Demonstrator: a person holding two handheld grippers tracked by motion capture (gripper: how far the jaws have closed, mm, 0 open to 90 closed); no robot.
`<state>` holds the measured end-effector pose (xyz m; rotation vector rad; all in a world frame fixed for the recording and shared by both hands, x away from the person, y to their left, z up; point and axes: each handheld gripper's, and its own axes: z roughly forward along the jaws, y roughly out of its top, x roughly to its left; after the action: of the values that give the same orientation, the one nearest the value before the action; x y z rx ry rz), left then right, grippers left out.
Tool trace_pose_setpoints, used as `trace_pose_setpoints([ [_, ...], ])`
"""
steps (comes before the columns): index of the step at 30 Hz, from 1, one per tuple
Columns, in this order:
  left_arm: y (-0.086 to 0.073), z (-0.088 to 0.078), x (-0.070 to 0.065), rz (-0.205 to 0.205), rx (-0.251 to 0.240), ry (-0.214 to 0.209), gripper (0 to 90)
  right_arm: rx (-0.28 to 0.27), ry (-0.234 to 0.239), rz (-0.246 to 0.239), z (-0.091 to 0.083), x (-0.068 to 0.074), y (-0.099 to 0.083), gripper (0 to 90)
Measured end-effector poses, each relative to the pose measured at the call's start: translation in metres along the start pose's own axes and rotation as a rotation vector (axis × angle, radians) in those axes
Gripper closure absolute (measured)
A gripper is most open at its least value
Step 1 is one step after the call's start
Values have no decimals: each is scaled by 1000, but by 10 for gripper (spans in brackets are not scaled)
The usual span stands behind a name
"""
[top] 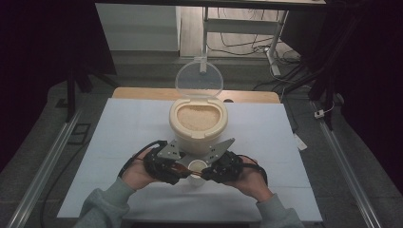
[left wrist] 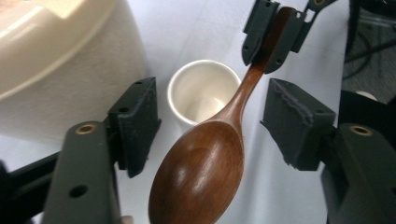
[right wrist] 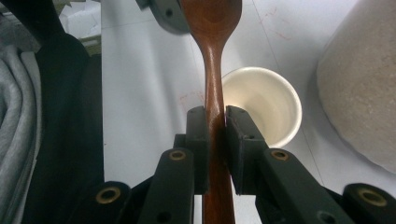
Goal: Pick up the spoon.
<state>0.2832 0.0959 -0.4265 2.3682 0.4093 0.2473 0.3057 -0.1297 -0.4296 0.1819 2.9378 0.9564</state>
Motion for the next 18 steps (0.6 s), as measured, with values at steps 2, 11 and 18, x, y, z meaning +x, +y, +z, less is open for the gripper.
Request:
trace_pose_setpoints([
  [2,1,2,-1,12,12,-16,388,4,0,-7,0,1,1,797],
  [11,4,14,-4,64,82,-75,496,28,-10,-78,0,7,5,797],
  [18,4,22,-7,104,134,-102,612,6,-16,-139,1,14,6,797],
])
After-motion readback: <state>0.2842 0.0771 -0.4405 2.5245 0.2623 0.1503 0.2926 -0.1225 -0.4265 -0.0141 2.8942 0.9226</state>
